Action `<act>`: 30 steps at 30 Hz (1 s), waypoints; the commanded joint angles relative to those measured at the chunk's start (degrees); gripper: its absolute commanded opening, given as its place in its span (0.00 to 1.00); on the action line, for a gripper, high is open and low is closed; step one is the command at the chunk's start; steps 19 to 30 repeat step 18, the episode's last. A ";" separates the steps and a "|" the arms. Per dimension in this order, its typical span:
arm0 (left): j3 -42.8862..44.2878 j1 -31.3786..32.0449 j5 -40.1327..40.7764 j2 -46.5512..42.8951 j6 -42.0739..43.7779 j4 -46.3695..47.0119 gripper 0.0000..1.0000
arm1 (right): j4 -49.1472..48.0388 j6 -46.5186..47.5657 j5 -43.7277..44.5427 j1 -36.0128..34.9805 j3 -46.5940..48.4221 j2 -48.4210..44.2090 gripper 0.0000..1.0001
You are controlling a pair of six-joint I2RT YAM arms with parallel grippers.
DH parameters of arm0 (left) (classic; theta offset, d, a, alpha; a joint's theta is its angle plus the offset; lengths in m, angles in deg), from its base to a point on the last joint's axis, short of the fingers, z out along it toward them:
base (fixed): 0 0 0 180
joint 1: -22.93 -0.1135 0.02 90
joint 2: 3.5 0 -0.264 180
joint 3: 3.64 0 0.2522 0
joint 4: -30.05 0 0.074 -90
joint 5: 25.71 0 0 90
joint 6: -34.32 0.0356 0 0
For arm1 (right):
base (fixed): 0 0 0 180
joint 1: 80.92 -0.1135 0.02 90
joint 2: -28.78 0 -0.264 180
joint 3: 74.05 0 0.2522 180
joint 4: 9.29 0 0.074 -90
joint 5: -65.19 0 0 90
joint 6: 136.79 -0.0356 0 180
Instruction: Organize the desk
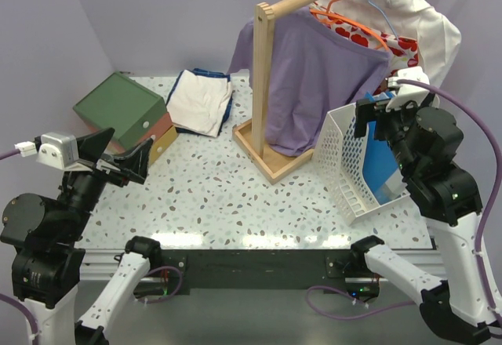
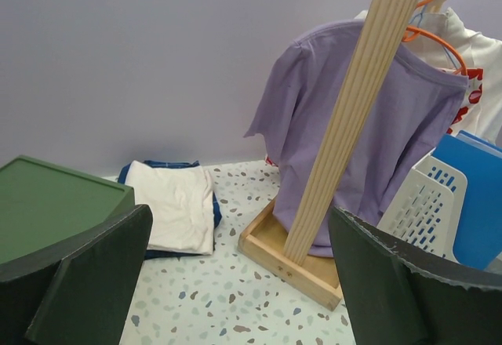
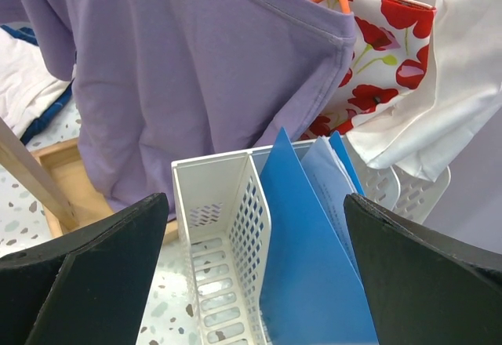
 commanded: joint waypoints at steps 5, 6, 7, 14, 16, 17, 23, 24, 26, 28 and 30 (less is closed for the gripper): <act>0.61 -0.29 0.20 -0.23 0.57 -0.86 1.00 | -1.86 0.33 0.80 0.69 1.47 -0.31 0.99; 0.52 -0.29 0.29 -0.23 0.57 -0.86 1.00 | -1.86 0.33 0.80 0.77 1.38 -0.40 0.99; 0.44 -0.38 0.20 -0.23 0.49 -0.86 1.00 | -1.95 0.33 0.89 0.77 1.21 -0.49 0.99; 0.08 -0.29 -0.15 0.12 0.57 -0.25 1.00 | -2.30 1.73 0.80 0.95 0.33 -0.32 0.99; -0.09 -0.29 -0.15 0.03 0.49 -0.07 1.00 | -2.56 1.39 1.06 1.12 0.15 -0.23 0.99; -0.18 -0.29 -0.06 0.03 0.49 0.02 1.00 | -2.91 1.74 1.67 1.21 0.41 -0.05 0.99; -0.27 -0.29 -0.06 0.03 0.49 0.10 1.00 | -2.65 2.44 1.50 1.56 0.76 -0.05 0.99; -0.27 -0.29 -0.06 0.03 0.49 0.10 1.00 | -2.65 2.44 1.50 1.56 0.76 -0.05 0.99; -0.27 -0.29 -0.06 0.03 0.49 0.10 1.00 | -2.65 2.44 1.50 1.56 0.76 -0.05 0.99; -0.27 -0.29 -0.06 0.03 0.49 0.10 1.00 | -2.65 2.44 1.50 1.56 0.76 -0.05 0.99; -0.27 -0.29 -0.06 0.03 0.49 0.10 1.00 | -2.65 2.44 1.50 1.56 0.76 -0.05 0.99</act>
